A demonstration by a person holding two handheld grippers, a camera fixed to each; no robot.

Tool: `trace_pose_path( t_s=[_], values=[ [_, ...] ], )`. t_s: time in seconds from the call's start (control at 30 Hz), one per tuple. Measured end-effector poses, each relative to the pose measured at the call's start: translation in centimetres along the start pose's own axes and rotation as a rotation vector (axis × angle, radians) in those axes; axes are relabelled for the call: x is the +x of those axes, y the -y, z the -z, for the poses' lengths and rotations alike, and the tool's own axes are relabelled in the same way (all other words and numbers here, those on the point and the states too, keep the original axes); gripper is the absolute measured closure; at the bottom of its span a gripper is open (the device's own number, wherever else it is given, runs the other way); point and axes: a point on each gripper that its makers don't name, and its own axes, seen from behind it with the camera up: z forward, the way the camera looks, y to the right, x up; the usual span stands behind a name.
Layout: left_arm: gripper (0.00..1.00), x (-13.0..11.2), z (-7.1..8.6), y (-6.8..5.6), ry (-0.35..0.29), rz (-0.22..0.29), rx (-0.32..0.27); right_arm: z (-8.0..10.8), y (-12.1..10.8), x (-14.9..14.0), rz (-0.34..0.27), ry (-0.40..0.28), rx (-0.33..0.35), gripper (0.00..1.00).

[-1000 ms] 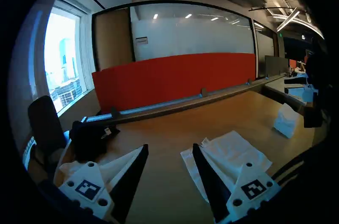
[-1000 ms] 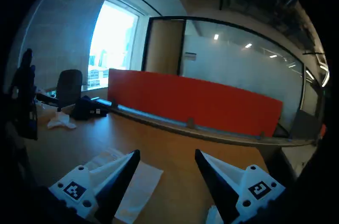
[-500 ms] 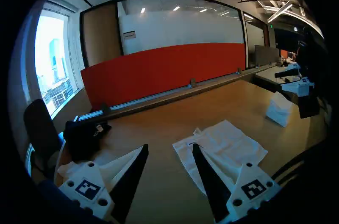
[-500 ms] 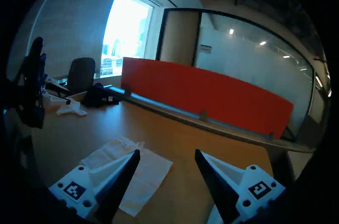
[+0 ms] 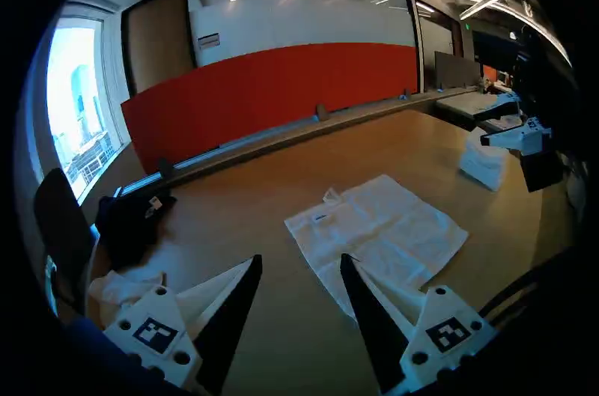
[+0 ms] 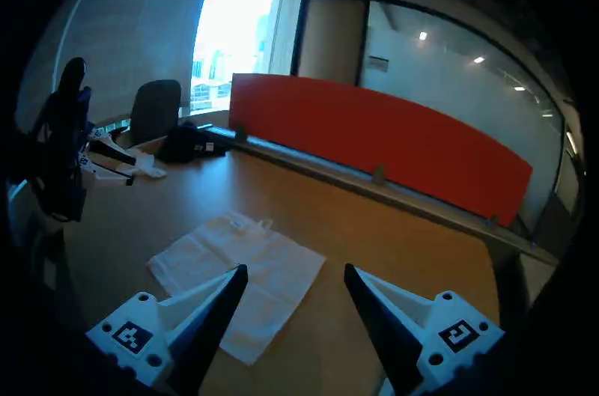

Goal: Fold towel

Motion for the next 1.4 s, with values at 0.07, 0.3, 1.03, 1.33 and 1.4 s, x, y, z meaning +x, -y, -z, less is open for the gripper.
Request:
trace_pose_path(
  t_s=[0.07,0.3,1.03,1.33,1.4],
  values=[
    [0.23,-0.8,-0.3,-0.4,0.012,0.0,-0.008,-0.3,0.2,-0.8,0.0,0.012,0.005,0.0],
    [0.23,-3.6,-1.6,-1.9,0.058,-0.006,-0.039,-1.3,1.1,-3.9,-0.011,0.057,0.021,0.0],
    [0.23,-11.5,-4.8,-5.5,0.203,-0.026,-0.12,-3.5,3.2,-12.1,-0.034,0.182,0.061,0.0],
    [0.23,-13.8,-5.4,-6.6,0.249,-0.027,-0.142,-4.0,4.1,-15.2,-0.036,0.235,0.082,0.0],
    [0.23,-14.3,-5.5,-6.8,0.258,-0.028,-0.147,-4.1,4.2,-15.7,-0.035,0.245,0.086,0.0]
  ],
)
